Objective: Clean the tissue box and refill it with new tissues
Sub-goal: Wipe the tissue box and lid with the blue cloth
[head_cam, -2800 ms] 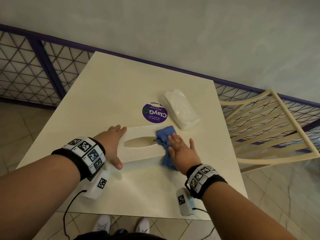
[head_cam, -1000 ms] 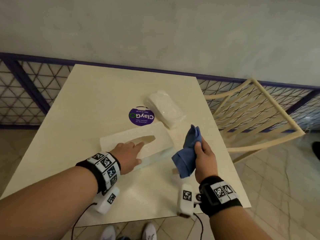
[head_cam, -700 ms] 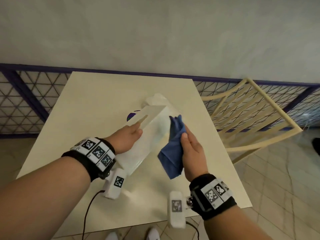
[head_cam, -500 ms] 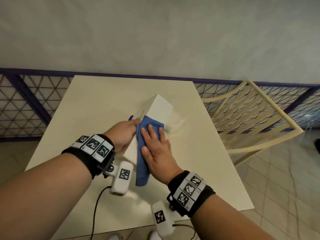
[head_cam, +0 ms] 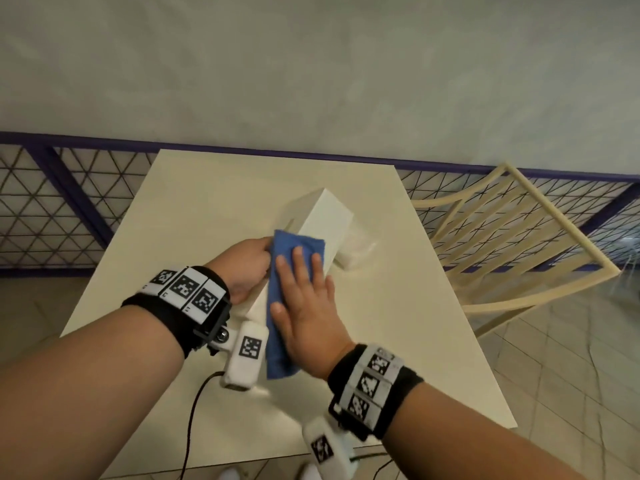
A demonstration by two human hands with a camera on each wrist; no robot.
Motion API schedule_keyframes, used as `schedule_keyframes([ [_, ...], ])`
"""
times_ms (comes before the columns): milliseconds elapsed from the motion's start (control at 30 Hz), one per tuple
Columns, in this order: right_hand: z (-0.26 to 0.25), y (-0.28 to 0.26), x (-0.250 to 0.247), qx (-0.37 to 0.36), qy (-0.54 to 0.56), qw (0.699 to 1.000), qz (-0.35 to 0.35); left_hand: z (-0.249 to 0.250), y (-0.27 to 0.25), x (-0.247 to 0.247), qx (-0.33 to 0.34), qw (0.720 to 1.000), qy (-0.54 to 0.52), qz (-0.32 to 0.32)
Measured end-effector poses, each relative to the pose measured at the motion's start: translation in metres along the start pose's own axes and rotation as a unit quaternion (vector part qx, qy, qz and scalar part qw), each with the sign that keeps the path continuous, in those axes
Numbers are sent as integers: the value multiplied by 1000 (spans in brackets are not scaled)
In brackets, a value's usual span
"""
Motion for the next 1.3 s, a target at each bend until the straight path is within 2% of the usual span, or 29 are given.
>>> schedule_keyframes([
  [67, -1, -11, 2, -34, -10, 999, -27, 2, -1, -1, -16, 999, -32, 3],
  [133, 11, -5, -5, -36, -38, 998, -30, 0, -3, 1, 1, 1000, -24, -5],
  [200, 28, 10, -17, -10, -44, 999, 9, -4, -5, 4, 37, 999, 34, -16],
  [333, 54, 45, -49, 78, 23, 991, 103, -11, -16, 5, 77, 980, 166, -74],
  [467, 66, 48, -73, 112, 129, 966, 194, -14, -22, 0, 79, 958, 256, -107],
  [533, 62, 40, -79, 158, 196, 951, 177, -18, -23, -2, 97, 946, 279, -135],
  [600, 62, 33, -80, 228, 231, 935, 144, -17, -25, -5, 94, 951, 262, -137],
  [667, 65, 27, -77, 299, 287, 902, 121, -15, -26, -12, 86, 943, 288, -141],
  [700, 65, 25, -75, 330, 330, 878, 107, -15, -25, -16, 94, 924, 339, -148],
  [733, 64, 23, -72, 358, 373, 851, 95, -13, -26, -21, 110, 893, 407, -156],
  [800, 58, 22, -69, 388, 414, 818, 96, -8, -27, -26, 157, 805, 553, -145],
  [900, 44, 29, -63, 409, 436, 789, 141, -2, -31, -12, 275, 693, 666, -20],
  [933, 38, 32, -60, 410, 442, 784, 148, -5, -32, -3, 314, 664, 678, 27],
  [967, 31, 35, -57, 407, 446, 782, 154, -9, -33, 6, 342, 650, 674, 75],
  [1067, 11, 45, -52, 376, 451, 792, 165, -20, -33, 25, 389, 661, 612, 192],
  [1133, -2, 47, -56, 337, 437, 816, 171, -17, -33, 24, 407, 679, 562, 239],
  [1200, -7, 46, -65, 312, 403, 844, 170, -12, -32, 14, 410, 715, 511, 246],
  [1233, -4, 43, -69, 309, 394, 847, 177, -10, -31, 6, 405, 739, 481, 241],
  [1300, 3, 36, -82, 318, 409, 832, 199, -7, -30, -9, 391, 779, 435, 228],
])
Point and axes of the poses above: each hand's wrist, its own y-axis towards the middle knuckle, its own x-axis out of the palm, z = x × y, the point moved 2 cm from there along y, towards the middle knuckle, and after that the axes turned 8 degrees about z, right-handed, at the moved point
